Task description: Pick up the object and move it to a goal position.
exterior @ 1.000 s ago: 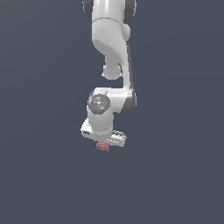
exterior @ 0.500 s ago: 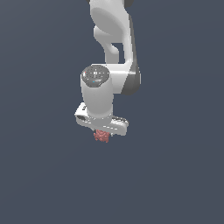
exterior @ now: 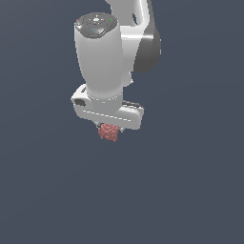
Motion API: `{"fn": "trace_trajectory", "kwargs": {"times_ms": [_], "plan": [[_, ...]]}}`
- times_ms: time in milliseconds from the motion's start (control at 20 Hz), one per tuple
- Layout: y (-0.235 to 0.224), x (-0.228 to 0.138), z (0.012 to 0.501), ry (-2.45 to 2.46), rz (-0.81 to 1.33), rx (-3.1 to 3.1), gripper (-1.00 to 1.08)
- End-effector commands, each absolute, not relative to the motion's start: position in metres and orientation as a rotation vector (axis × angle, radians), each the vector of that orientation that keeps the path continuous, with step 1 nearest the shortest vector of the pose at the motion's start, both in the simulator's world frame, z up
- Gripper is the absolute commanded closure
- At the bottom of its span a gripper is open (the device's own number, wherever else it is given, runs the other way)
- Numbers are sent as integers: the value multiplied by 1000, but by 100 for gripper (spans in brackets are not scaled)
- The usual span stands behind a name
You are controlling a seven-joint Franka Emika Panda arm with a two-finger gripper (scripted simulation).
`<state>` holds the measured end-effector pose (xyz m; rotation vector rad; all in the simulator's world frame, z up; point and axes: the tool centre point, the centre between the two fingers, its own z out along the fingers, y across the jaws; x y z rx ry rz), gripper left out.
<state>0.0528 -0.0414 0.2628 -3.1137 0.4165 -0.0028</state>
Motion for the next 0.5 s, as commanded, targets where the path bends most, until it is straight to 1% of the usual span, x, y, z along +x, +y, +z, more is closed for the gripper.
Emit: {"fn": "trace_trajectory", "kwargs": {"times_ms": [0,200,450], "plan": [[-42,51,280,416,0,-3114,108],[-42,51,297,416,0,-3114,108],[-42,52,303,416,0,-3114,108]]}}
